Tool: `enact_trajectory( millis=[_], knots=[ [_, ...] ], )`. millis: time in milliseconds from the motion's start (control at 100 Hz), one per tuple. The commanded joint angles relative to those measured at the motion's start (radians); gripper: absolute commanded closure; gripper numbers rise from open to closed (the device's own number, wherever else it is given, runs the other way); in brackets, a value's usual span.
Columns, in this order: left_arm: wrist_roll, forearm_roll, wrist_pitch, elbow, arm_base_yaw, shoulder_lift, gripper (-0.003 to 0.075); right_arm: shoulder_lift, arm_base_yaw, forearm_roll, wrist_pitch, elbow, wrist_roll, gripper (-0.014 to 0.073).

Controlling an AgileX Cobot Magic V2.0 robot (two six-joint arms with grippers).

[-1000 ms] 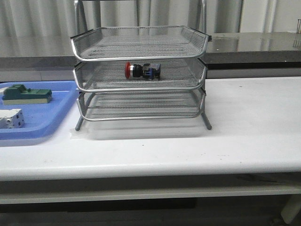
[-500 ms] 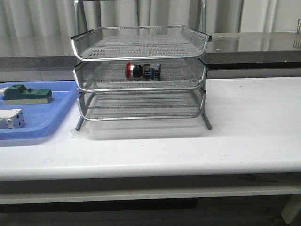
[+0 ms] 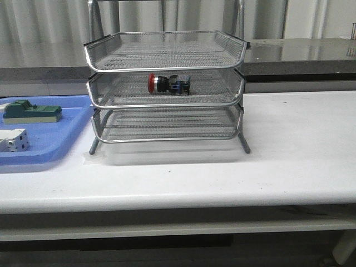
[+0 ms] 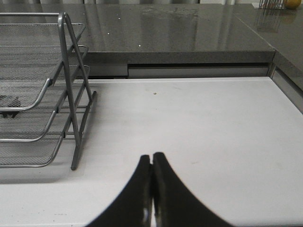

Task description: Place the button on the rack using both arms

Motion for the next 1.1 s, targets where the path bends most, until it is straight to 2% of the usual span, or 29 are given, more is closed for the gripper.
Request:
enact_trajectory(
  millis=[0,210,500,850,1090],
  knots=[
    [-0.011,-0.009,-0.086,-0.027,0.001,0.011,0.0741,0.000,-0.006,-0.022,-0.084,-0.027,0.000,0.0664],
    [-0.011,-0.009,-0.086,-0.027,0.001,0.011,0.0741,-0.064,-0.006,0.002,-0.114,0.037,-0.041,0.0664],
    [-0.011,-0.009,-0.086,-0.027,0.001,0.011,0.0741,-0.255,-0.006,0.212,-0.153,0.210,-0.290,0.0664],
    [-0.011,-0.009,-0.086,-0.027,0.001,0.011,0.0741,-0.443,-0.006,0.240,-0.233,0.404,-0.293,0.0664],
    [-0.011,-0.009,-0.086,-0.027,0.001,0.011,0.0741,-0.447,-0.006,0.246,-0.307,0.477,-0.291,0.0664]
  ],
)
